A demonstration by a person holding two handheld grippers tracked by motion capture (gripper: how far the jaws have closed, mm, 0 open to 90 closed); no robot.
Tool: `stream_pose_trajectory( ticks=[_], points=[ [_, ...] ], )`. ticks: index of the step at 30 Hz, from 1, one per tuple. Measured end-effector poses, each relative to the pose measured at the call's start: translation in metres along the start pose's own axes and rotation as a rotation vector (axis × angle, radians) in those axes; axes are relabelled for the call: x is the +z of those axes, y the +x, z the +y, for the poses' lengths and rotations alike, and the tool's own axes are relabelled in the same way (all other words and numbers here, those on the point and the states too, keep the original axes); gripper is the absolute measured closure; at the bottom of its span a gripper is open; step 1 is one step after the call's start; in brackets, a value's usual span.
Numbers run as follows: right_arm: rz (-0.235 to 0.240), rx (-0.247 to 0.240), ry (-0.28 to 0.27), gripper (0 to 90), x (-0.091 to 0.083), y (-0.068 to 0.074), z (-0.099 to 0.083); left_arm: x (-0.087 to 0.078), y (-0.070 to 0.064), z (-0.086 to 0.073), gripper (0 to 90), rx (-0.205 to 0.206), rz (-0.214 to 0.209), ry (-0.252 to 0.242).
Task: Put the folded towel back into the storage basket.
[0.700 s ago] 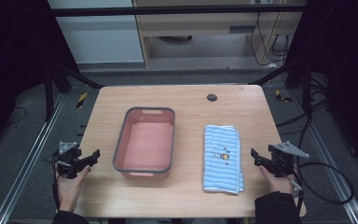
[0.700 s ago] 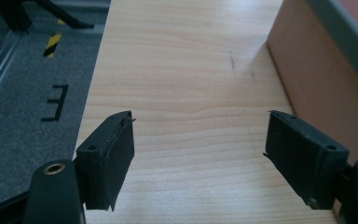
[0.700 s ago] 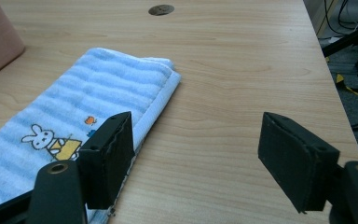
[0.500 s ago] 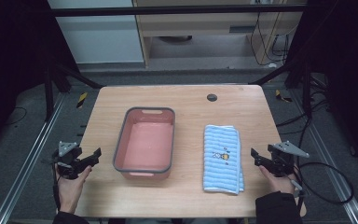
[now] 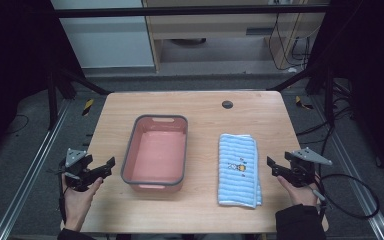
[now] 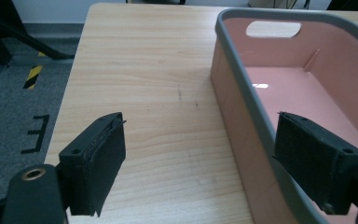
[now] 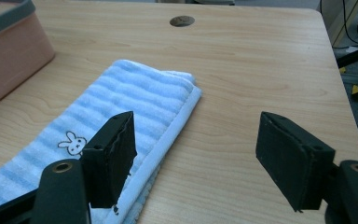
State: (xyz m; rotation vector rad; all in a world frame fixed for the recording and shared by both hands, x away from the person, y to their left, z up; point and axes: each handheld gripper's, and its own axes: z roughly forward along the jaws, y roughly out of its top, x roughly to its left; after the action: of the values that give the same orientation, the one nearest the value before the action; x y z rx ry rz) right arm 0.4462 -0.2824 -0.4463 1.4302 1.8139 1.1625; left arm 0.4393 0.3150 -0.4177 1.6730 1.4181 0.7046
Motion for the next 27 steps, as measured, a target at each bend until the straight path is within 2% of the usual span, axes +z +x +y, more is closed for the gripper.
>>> stream_pose_trajectory(
  ticks=[3, 11, 15, 16, 21, 22, 24, 27],
  points=[
    [0.018, 0.009, -0.006, 28.6, -0.002, -0.002, 0.006, -0.001, -0.008, 0.004, 17.0, 0.013, -0.019, -0.001],
    [0.008, -0.019, -0.016, 31.4, -0.005, -0.002, 0.021, -0.001, -0.026, 0.011, 18.6, 0.037, -0.054, -0.016],
    [0.022, -0.03, -0.028, 31.9, -0.006, 0.002, 0.033, 0.001, -0.044, 0.017, 18.8, 0.054, -0.087, -0.021],
    [0.022, -0.03, -0.028, 31.9, -0.006, 0.002, 0.033, 0.001, -0.044, 0.017, 19.0, 0.054, -0.087, -0.021],
    [0.037, -0.051, -0.034, 34.4, -0.004, 0.008, 0.045, 0.005, -0.068, 0.023, 19.9, 0.097, -0.114, -0.029],
    [0.034, -0.053, -0.039, 34.5, -0.004, 0.008, 0.046, 0.005, -0.068, 0.023, 20.0, 0.097, -0.114, -0.029],
    [0.039, -0.053, -0.039, 34.7, -0.002, 0.009, 0.049, 0.01, -0.081, 0.025, 20.1, 0.118, -0.13, -0.02],
    [0.041, -0.05, -0.032, 34.8, 0.0, 0.01, 0.052, 0.013, -0.089, 0.025, 20.6, 0.13, -0.138, -0.018]
  ],
)
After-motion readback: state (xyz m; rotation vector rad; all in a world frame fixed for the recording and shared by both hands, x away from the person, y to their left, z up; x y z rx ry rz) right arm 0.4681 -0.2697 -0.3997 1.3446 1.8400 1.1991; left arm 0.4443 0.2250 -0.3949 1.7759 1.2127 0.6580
